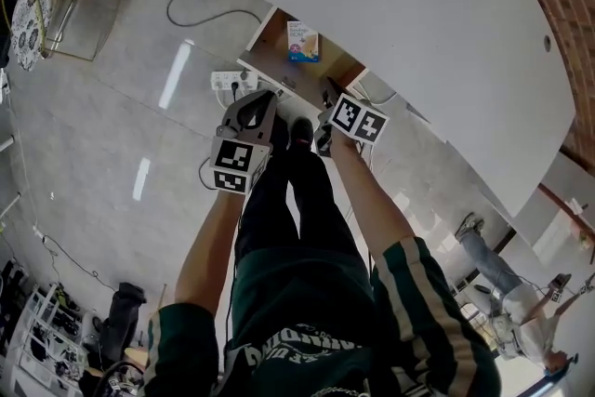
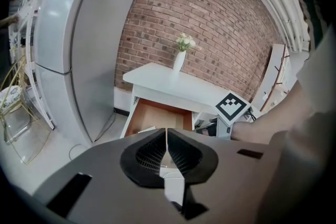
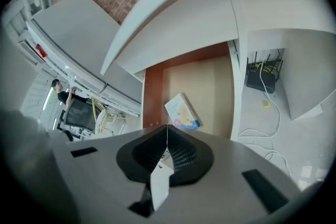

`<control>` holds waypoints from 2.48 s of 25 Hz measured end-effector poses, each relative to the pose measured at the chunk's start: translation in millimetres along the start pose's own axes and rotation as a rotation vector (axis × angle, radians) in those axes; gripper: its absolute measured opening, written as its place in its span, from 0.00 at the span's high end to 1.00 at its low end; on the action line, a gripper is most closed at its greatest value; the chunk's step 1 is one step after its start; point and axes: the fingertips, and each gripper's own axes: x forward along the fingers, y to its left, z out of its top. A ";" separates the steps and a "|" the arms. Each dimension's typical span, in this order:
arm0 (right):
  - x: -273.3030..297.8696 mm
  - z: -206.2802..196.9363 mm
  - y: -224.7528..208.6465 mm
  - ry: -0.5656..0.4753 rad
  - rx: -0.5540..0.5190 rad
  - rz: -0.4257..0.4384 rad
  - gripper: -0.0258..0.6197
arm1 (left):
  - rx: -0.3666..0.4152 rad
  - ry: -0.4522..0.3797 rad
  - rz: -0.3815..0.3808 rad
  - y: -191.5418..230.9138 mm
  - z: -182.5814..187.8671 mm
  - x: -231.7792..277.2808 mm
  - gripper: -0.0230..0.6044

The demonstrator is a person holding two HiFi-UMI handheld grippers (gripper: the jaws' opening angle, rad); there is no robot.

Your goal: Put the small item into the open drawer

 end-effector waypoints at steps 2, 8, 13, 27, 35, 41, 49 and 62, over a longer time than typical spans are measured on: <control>-16.9 2.4 6.7 -0.020 -0.043 0.011 0.92 | 0.000 -0.010 0.008 -5.0 7.5 -8.0 0.92; -56.0 15.5 33.7 -0.049 -0.190 0.050 0.92 | 0.020 -0.052 0.026 -16.3 37.9 -25.6 0.92; -91.5 19.7 61.6 -0.076 -0.289 0.102 0.92 | 0.046 -0.075 0.019 -36.5 59.0 -43.2 0.92; -179.0 48.3 119.1 -0.195 -0.443 0.214 0.92 | 0.117 -0.173 0.028 -82.6 119.1 -87.8 0.92; -225.3 85.5 174.2 -0.308 -0.603 0.291 0.92 | 0.175 -0.270 0.068 -83.5 166.0 -115.0 0.92; -262.6 106.5 214.6 -0.404 -0.723 0.329 0.92 | 0.218 -0.336 0.091 -83.0 196.9 -140.5 0.92; -303.9 122.7 252.5 -0.519 -0.838 0.370 0.92 | 0.294 -0.429 0.110 -90.1 239.4 -178.6 0.92; -333.5 112.6 270.3 -0.581 -0.903 0.397 0.92 | 0.297 -0.486 0.112 -97.9 249.3 -192.8 0.92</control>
